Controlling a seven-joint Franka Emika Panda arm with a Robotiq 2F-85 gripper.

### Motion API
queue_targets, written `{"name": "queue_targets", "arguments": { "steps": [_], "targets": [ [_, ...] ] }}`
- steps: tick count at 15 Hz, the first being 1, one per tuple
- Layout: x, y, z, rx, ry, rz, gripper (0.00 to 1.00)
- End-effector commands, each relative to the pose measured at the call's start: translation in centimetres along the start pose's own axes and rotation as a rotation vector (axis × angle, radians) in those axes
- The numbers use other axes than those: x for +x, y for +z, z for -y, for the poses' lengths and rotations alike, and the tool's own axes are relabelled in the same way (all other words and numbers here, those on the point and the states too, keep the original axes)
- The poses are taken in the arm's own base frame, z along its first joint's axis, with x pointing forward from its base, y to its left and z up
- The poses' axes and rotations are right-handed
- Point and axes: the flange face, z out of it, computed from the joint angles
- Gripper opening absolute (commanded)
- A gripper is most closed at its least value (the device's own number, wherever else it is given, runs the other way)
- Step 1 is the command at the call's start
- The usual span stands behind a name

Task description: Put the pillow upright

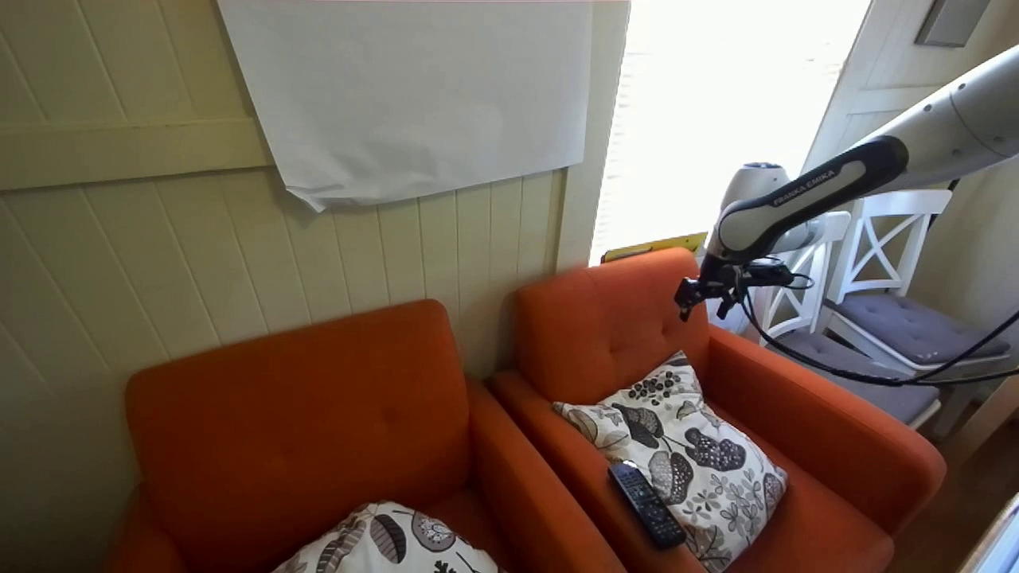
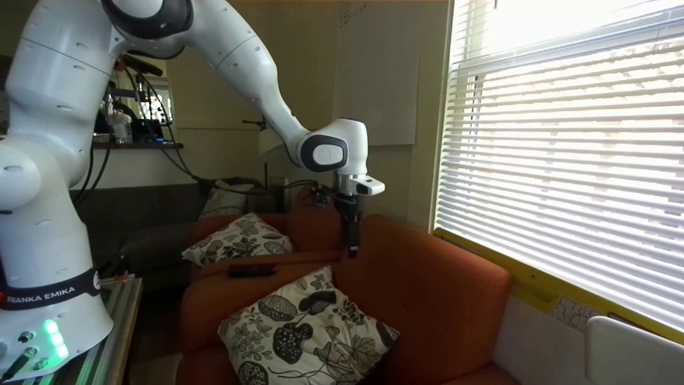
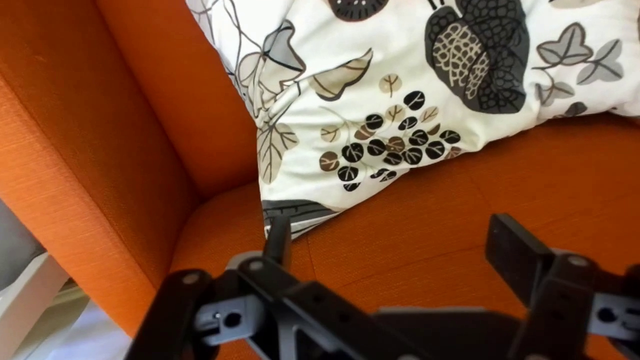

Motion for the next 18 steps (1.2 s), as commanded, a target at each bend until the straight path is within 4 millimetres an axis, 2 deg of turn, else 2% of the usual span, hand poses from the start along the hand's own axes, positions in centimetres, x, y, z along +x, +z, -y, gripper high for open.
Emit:
{"name": "queue_targets", "arguments": {
  "steps": [1,3,6,12,18],
  "targets": [
    [3.2,5.0,1.9,0.05,0.136,0.057,1.0],
    [4.3,7.4,2.7,0.08,0.209,0.081,1.0],
    [5.9,10.2,2.6,0.071,0.306,0.082,1.0],
    [8.1,13.1,-1.6,-0.029,0.459,0.06,1.0],
    [7.1,18.1,-2.3,-0.16,0.421,0.2,1.0]
  ]
}}
